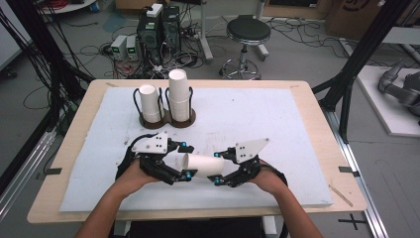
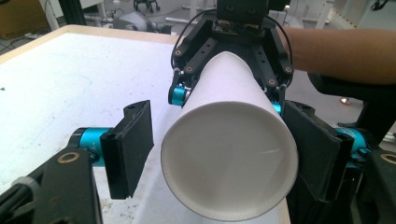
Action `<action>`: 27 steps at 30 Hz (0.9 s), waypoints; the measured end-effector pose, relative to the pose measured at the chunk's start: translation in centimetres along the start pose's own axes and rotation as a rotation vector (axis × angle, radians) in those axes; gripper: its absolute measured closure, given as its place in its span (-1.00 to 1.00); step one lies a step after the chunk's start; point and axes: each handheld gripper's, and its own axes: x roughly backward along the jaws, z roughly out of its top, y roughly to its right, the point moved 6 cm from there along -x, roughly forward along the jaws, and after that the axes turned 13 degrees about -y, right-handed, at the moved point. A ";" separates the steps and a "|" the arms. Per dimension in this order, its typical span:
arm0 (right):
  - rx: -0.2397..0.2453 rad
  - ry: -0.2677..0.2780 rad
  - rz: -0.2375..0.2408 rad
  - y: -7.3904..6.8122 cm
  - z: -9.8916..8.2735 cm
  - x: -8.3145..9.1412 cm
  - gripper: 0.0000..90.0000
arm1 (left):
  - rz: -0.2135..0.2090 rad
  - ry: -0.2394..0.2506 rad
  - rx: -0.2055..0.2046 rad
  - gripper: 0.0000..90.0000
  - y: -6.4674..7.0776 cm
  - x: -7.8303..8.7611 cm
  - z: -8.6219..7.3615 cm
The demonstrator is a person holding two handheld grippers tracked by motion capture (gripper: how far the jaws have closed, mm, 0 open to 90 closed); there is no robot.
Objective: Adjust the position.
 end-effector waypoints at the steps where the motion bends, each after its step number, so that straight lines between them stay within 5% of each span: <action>1: -0.002 0.000 0.003 0.0 0.0 0.0 -0.04 | -0.016 -0.001 -0.017 -0.28 0.1 0.0 -0.1; 4: -0.009 0.002 0.013 0.0 0.0 0.1 -0.07 | -0.038 0.017 -0.005 -0.20 0.0 -0.1 -0.4; 8: -0.067 0.045 0.038 0.0 0.2 0.2 -0.39 | -0.058 0.081 0.020 -0.20 -0.2 -0.1 -0.7; 15: -0.099 0.121 0.002 0.4 0.5 0.5 -0.51 | -0.076 0.203 0.049 -0.20 -0.3 0.2 -0.9; 21: -0.061 0.147 0.003 0.2 0.8 0.8 -0.37 | -0.091 0.213 0.040 -0.19 -0.2 0.1 -1.0; 27: -0.027 0.136 0.012 0.1 0.6 1.2 -0.20 | -0.092 0.153 0.036 -0.19 0.0 -0.5 -1.8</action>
